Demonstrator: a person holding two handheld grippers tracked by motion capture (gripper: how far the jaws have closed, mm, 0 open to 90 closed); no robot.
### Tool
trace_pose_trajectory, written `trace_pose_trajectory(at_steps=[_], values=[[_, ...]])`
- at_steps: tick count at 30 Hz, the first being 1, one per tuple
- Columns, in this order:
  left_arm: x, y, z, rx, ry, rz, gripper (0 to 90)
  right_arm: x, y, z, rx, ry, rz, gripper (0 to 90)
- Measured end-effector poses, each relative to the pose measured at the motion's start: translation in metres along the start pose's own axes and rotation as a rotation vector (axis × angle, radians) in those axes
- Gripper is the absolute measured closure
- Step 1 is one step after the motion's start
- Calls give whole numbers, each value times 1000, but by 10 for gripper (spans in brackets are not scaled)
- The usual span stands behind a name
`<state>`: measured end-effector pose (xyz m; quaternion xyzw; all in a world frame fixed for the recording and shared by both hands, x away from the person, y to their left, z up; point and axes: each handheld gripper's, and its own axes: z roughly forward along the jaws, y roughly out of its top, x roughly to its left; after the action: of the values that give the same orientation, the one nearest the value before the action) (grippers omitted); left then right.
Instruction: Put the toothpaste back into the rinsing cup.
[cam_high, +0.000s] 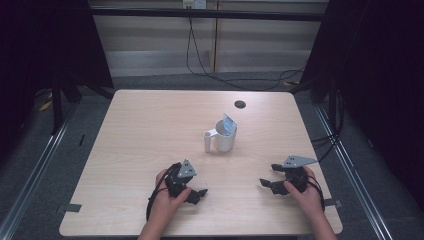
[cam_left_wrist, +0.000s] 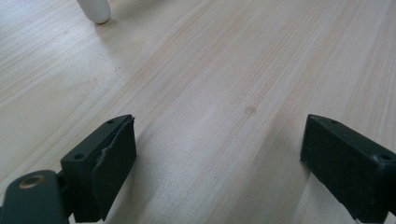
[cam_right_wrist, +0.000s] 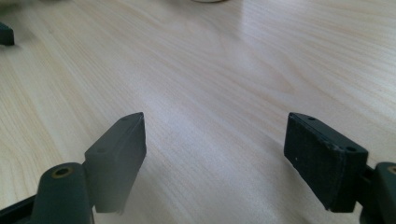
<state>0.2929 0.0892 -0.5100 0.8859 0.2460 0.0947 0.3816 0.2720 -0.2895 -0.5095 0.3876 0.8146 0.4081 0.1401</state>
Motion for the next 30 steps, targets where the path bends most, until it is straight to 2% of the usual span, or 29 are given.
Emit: trace_pose_trajectory(at_steps=[9, 16, 30], values=[[0, 0, 0, 2, -2, 0, 105, 4, 0, 4, 59, -6, -32, 182], [0, 0, 0, 4, -1, 0, 105, 8, 1, 5, 73, -18, -67, 160], [0, 0, 0, 1, -2, 0, 105, 8, 0, 5, 75, -15, -67, 156]])
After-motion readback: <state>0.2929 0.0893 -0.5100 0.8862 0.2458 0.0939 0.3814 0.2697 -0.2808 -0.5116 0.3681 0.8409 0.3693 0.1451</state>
